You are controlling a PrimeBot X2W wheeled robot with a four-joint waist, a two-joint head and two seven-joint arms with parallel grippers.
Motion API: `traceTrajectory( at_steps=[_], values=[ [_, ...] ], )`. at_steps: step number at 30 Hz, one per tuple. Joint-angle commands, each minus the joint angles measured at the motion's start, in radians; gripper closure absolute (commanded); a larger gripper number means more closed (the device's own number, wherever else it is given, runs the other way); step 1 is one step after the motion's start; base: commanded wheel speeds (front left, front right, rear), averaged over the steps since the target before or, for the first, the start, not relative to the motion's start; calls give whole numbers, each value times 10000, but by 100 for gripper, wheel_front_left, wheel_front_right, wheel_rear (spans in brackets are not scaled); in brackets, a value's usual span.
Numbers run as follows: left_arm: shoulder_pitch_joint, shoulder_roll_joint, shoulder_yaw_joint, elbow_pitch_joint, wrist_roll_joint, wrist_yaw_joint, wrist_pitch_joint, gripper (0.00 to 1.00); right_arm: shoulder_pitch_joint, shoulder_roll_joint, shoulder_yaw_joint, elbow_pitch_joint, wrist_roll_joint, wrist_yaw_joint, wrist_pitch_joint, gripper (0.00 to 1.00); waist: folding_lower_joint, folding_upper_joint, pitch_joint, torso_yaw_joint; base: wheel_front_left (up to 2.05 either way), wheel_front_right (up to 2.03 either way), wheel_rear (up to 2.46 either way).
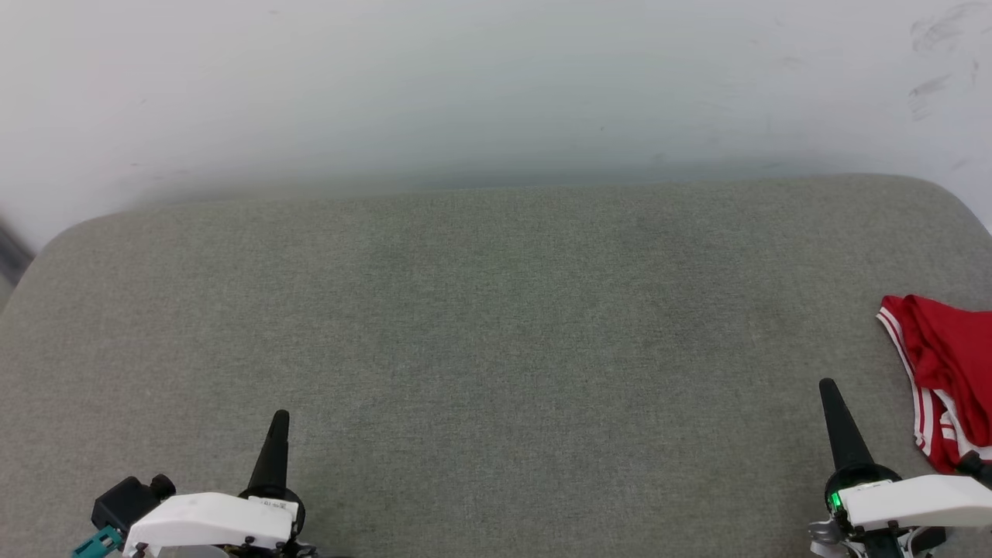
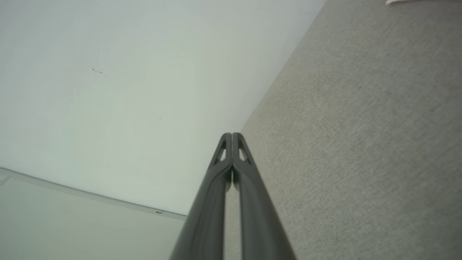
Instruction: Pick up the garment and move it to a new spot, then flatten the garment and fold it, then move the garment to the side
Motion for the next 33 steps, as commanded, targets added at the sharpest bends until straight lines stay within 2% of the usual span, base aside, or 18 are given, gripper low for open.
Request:
traceTrajectory(
  at_steps=[1,33],
  values=[
    [-205,46,58,-27,-227,-69,60,100,-253,-70,-32,-39,237,2,59,100,0,0,1,2,0,0,0],
    [-780,2,396,410,-3100,-449,842,100,-713,2,-271,309,3059,1,823,100,0,0,31,48,0,0,0]
  ],
)
